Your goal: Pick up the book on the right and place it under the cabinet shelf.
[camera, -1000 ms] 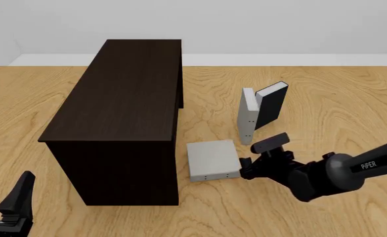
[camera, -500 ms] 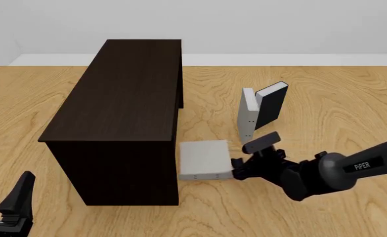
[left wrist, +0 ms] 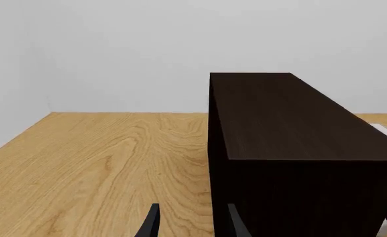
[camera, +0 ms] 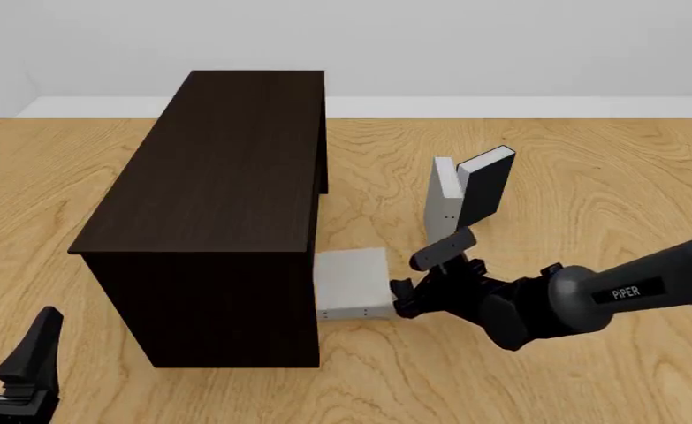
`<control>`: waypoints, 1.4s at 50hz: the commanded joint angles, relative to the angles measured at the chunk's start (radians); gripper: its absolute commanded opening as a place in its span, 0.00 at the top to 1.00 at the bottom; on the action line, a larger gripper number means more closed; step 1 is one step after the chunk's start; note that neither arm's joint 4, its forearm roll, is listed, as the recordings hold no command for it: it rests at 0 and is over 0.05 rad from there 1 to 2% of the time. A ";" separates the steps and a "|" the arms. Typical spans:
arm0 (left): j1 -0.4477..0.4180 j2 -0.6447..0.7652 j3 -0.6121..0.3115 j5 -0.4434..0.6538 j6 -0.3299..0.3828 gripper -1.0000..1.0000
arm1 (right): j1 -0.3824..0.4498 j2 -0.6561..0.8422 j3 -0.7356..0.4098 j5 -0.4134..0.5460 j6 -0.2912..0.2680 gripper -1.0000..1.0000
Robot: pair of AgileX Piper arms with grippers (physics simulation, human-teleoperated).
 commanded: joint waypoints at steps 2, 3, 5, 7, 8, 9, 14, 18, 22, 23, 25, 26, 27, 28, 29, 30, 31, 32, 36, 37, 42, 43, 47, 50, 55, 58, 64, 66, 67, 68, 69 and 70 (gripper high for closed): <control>-0.002 -0.001 0.003 -0.002 -0.001 0.00 | 0.088 0.005 -0.060 0.024 0.095 0.00; -0.002 -0.001 0.003 -0.002 -0.001 0.00 | 0.089 0.005 -0.062 0.025 0.091 0.00; -0.002 -0.001 0.003 -0.002 0.000 0.00 | 0.096 0.009 -0.070 0.031 0.094 0.00; -0.002 -0.001 0.003 -0.002 0.000 0.00 | 0.100 0.013 -0.076 0.032 0.091 0.00; -0.002 -0.001 0.003 -0.001 0.000 0.00 | 0.101 0.014 -0.079 0.035 0.091 0.00; -0.002 -0.001 0.003 -0.001 -0.001 0.00 | 0.107 0.016 -0.085 0.039 0.093 0.00; -0.002 -0.001 0.001 0.000 0.000 0.00 | 0.119 0.022 -0.099 0.047 0.092 0.00; -0.002 -0.001 0.001 -0.001 0.000 0.00 | 0.128 0.030 -0.115 0.053 0.091 0.00; -0.002 -0.002 0.002 -0.002 0.000 0.00 | 0.141 0.036 -0.129 0.061 0.091 0.00; -0.002 -0.001 0.003 -0.002 0.000 0.00 | 0.145 0.040 -0.132 0.061 0.091 0.00; -0.002 -0.002 0.004 -0.002 0.000 0.00 | 0.153 0.049 -0.142 0.063 0.092 0.00; -0.002 -0.001 0.004 -0.002 0.000 0.00 | 0.156 0.052 -0.145 0.064 0.091 0.00; -0.002 -0.002 0.004 -0.002 0.000 0.00 | 0.158 0.053 -0.147 0.065 0.092 0.00; -0.002 -0.002 0.004 -0.002 0.000 0.00 | 0.164 0.055 -0.153 0.068 0.093 0.00; -0.002 -0.003 0.004 -0.002 0.000 0.00 | 0.165 0.057 -0.156 0.070 0.092 0.00; -0.002 -0.003 0.004 -0.002 0.000 0.00 | 0.166 0.059 -0.160 0.071 0.091 0.00; -0.002 -0.003 0.005 -0.002 0.000 0.00 | 0.168 0.061 -0.163 0.073 0.091 0.00; -0.002 -0.004 0.005 -0.002 0.000 0.00 | 0.171 0.061 -0.168 0.075 0.091 0.00; -0.002 -0.005 0.005 -0.001 0.001 0.00 | 0.184 0.069 -0.182 0.082 0.093 0.00; -0.002 -0.005 0.005 -0.001 0.000 0.00 | 0.187 0.072 -0.185 0.082 0.091 0.00; -0.002 -0.007 0.006 0.000 0.001 0.00 | 0.202 0.083 -0.205 0.092 0.089 0.00; -0.002 -0.007 0.006 0.000 0.001 0.00 | 0.204 0.083 -0.208 0.093 0.090 0.00; -0.002 -0.008 0.006 0.000 0.001 0.00 | 0.211 0.086 -0.220 0.099 0.087 0.00; -0.002 -0.008 0.006 0.000 0.001 0.00 | 0.218 0.095 -0.233 0.105 0.089 0.00; -0.001 -0.008 0.006 0.000 0.001 0.00 | 0.231 0.110 -0.245 0.106 0.088 0.00; -0.001 -0.008 0.006 0.000 0.002 0.00 | 0.235 0.109 -0.250 0.110 0.089 0.00; -0.001 -0.009 0.006 0.001 0.001 0.00 | 0.245 0.112 -0.253 0.111 0.092 0.00; 0.000 -0.009 0.006 0.001 0.002 0.00 | 0.241 0.110 -0.249 0.109 0.087 0.00; 0.000 -0.009 0.006 0.001 0.001 0.00 | 0.238 0.109 -0.246 0.107 0.088 0.00; 0.000 -0.009 0.006 0.001 0.002 0.00 | 0.232 0.107 -0.241 0.104 0.084 0.00; 0.000 -0.009 0.006 0.001 0.002 0.00 | 0.229 0.105 -0.238 0.102 0.083 0.00; 0.000 -0.009 0.006 0.001 0.002 0.00 | 0.222 0.102 -0.230 0.098 0.081 0.00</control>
